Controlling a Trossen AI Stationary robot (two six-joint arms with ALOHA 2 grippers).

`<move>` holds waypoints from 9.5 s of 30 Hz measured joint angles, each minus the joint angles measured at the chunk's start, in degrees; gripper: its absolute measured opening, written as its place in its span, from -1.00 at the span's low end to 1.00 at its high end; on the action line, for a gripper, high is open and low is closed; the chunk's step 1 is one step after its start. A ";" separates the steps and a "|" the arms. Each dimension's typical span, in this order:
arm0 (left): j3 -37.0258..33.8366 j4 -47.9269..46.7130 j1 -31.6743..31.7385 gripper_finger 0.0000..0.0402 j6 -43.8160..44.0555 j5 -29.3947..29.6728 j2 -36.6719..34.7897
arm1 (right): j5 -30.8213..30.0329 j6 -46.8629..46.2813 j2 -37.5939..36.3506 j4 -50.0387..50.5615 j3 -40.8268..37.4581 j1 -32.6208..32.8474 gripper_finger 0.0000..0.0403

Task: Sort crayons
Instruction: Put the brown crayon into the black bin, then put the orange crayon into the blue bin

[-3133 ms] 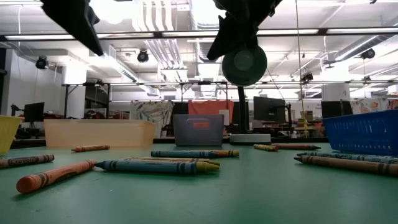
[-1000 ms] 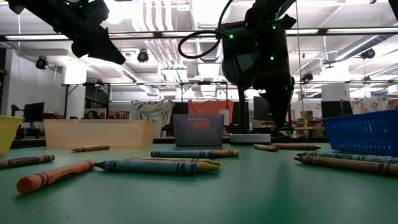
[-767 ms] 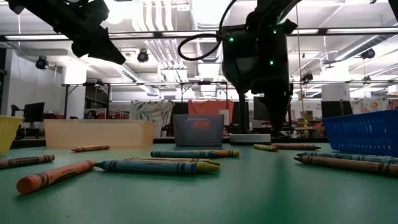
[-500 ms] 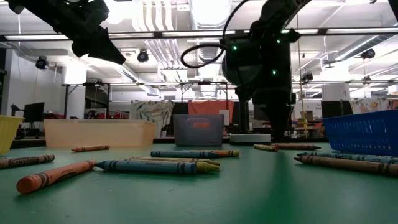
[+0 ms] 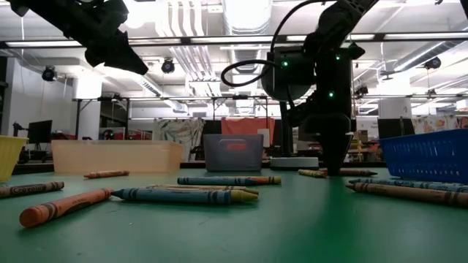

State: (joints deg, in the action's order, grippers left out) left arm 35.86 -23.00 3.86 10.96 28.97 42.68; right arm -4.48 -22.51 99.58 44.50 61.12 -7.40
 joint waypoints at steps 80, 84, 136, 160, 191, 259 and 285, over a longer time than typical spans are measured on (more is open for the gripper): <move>0.00 0.56 -0.02 -0.62 -0.87 0.02 0.37 | -24.01 11.89 7.27 -50.37 14.41 -5.40 -0.90; 0.00 0.57 -0.02 -0.62 -1.01 0.02 0.37 | -23.96 9.85 7.27 -50.37 14.41 -5.38 -0.76; -0.87 -2.45 -10.14 -0.62 37.55 -12.52 12.51 | -10.52 5.58 0.27 13.93 30.54 14.80 -0.48; 8.52 -19.52 -12.44 -0.62 44.87 -14.10 37.67 | -11.10 11.20 0.30 13.27 30.49 14.60 -0.53; 8.48 -18.03 -12.39 -0.62 45.07 -6.95 47.38 | -12.16 11.06 0.34 11.84 30.47 14.62 -0.54; 8.26 -11.45 -12.48 -0.61 42.35 -5.87 50.95 | -12.07 13.49 0.36 10.57 30.47 14.60 -0.54; 7.87 -9.39 -13.14 -0.60 41.59 -5.36 51.04 | -12.05 13.70 0.36 10.50 30.47 14.63 -0.54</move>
State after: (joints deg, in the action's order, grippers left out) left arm 43.73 -32.39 -9.28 52.56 23.61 93.71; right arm -16.53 -8.81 99.94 55.00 91.59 7.23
